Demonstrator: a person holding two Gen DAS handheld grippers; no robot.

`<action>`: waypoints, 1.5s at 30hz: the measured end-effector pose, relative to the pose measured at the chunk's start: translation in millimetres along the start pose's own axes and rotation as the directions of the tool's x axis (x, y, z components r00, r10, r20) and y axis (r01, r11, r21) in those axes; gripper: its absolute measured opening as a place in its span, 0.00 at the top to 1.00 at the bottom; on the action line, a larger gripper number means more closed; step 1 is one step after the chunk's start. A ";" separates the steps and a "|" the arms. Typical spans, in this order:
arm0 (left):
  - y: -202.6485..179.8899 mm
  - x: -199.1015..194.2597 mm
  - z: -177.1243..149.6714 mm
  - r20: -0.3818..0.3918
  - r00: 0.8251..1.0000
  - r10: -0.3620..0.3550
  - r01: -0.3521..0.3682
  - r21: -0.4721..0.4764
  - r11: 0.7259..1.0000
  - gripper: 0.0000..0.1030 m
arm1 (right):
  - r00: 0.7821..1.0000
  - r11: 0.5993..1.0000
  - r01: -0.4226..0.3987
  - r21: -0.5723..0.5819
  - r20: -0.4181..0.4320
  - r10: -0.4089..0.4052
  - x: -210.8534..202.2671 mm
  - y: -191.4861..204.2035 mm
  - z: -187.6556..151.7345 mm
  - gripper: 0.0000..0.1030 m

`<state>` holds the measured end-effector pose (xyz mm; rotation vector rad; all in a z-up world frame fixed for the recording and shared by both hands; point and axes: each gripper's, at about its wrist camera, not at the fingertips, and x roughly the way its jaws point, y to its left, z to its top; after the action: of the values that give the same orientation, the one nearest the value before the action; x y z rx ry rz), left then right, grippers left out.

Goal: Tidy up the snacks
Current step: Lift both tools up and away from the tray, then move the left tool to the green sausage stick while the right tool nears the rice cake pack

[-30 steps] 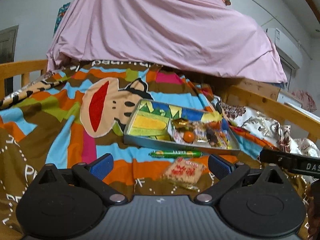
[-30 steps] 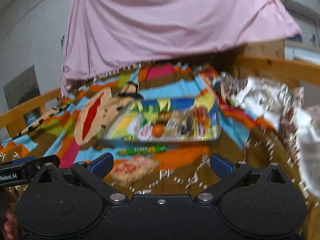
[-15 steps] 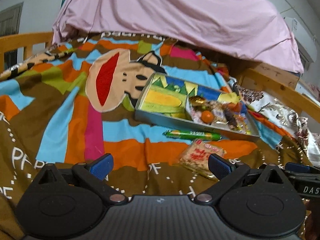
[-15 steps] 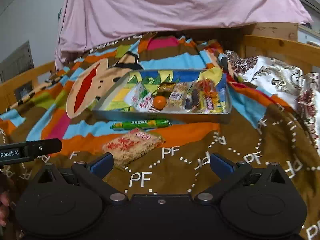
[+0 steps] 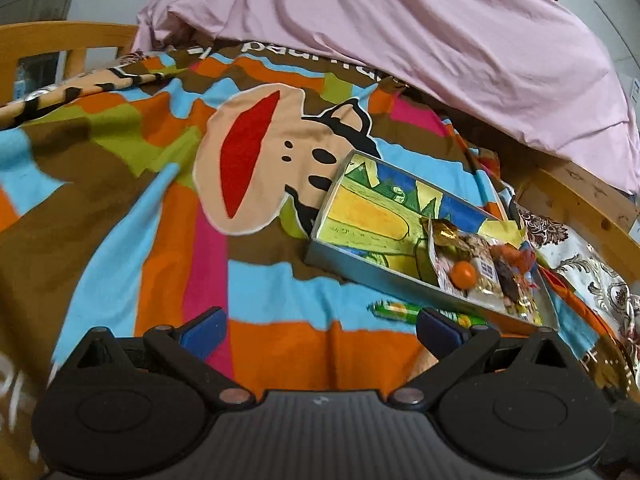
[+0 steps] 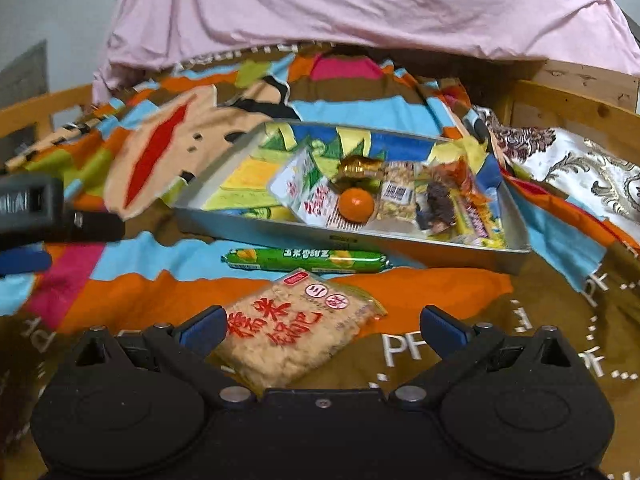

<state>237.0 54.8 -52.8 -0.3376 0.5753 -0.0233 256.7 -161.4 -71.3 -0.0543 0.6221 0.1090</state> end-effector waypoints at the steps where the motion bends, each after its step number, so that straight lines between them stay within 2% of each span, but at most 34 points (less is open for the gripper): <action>1: -1.1 6.0 4.5 0.001 1.000 -0.006 0.006 0.012 1.000 0.00 | 1.000 1.000 0.007 0.008 -0.005 -0.007 6.0 3.6 0.4 0.01; 4: -5.4 24.2 14.3 -0.011 0.999 -0.044 0.045 0.051 0.998 0.00 | 0.999 0.999 0.025 0.036 -0.025 -0.024 21.5 10.7 0.6 0.01; 6: -3.6 38.5 19.1 -0.034 0.991 -0.126 0.128 0.059 0.990 0.00 | 0.999 0.997 0.045 0.066 -0.031 -0.043 28.9 13.6 -0.5 0.01; 9: -1.4 63.7 25.5 -0.103 0.966 -0.235 0.242 0.060 0.968 0.00 | 0.998 0.996 0.058 0.065 -0.027 -0.057 36.1 18.4 -2.6 0.01; 13: -5.7 87.0 25.7 -0.174 0.934 -0.313 0.336 0.123 0.934 0.00 | 0.997 0.997 0.072 0.027 -0.024 -0.072 41.1 28.4 -7.3 0.01; 15: -6.5 96.3 24.4 -0.208 0.917 -0.341 0.367 0.106 0.924 0.00 | 0.997 0.997 0.074 0.003 -0.018 -0.074 41.8 32.7 -7.6 0.01; 18: -3.2 105.4 27.4 -0.226 0.896 -0.383 0.397 0.019 0.918 0.00 | 0.996 0.996 0.086 -0.015 -0.019 -0.087 44.3 37.8 -6.8 0.01; 21: -5.6 111.9 31.9 -0.234 0.896 -0.377 0.387 -0.004 0.922 0.00 | 0.996 0.997 0.077 -0.031 -0.032 -0.078 49.0 38.2 -7.9 0.01; 24: -17.0 119.5 34.0 -0.249 0.893 -0.376 0.391 0.013 0.920 0.00 | 0.998 0.999 0.042 0.022 -0.057 -0.041 48.8 21.6 -8.9 0.01; 27: -37.6 129.1 33.1 -0.293 0.887 -0.358 0.397 0.087 0.914 0.00 | 0.994 0.996 0.091 0.009 -0.069 -0.090 37.9 5.6 -10.0 0.01; 30: -56.4 135.9 29.2 -0.350 0.870 -0.347 0.427 0.185 0.885 0.00 | 0.991 0.996 0.088 0.001 -0.103 -0.087 26.8 -16.8 -9.1 0.03; 31: -60.7 137.7 27.5 -0.369 0.866 -0.338 0.432 0.214 0.876 0.00 | 0.991 0.998 0.060 -0.007 -0.122 -0.061 25.5 -23.5 -7.6 0.03; 33: -65.6 143.1 24.9 -0.423 0.847 -0.323 0.452 0.251 0.856 0.00 | 0.988 0.998 -0.012 -0.059 -0.156 0.002 23.0 -35.1 -1.6 0.03; 37: -67.1 149.4 29.1 -0.491 0.811 -0.318 0.496 0.289 0.819 0.00 | 0.987 0.964 -0.116 -0.240 -0.132 0.086 10.8 -49.3 -3.2 0.01; 40: -69.4 154.8 34.6 -0.533 0.786 -0.315 0.529 0.314 0.789 0.00 | 0.983 0.954 -0.170 -0.246 -0.110 0.147 8.1 -51.2 -11.2 0.01; 42: -74.0 156.2 35.6 -0.547 0.784 -0.293 0.540 0.368 0.757 0.00 | 0.981 0.934 -0.193 -0.302 -0.096 0.172 12.7 -38.2 -13.3 0.01; 45: -85.3 160.8 34.3 -0.573 0.780 -0.250 0.554 0.447 0.702 0.00 | 0.984 0.890 -0.176 -0.421 -0.051 0.170 16.0 -23.6 -13.2 0.01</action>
<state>396.8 -33.8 -83.8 0.1851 0.9356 -0.7494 264.8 -184.5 -91.0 -0.4236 0.6067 0.4183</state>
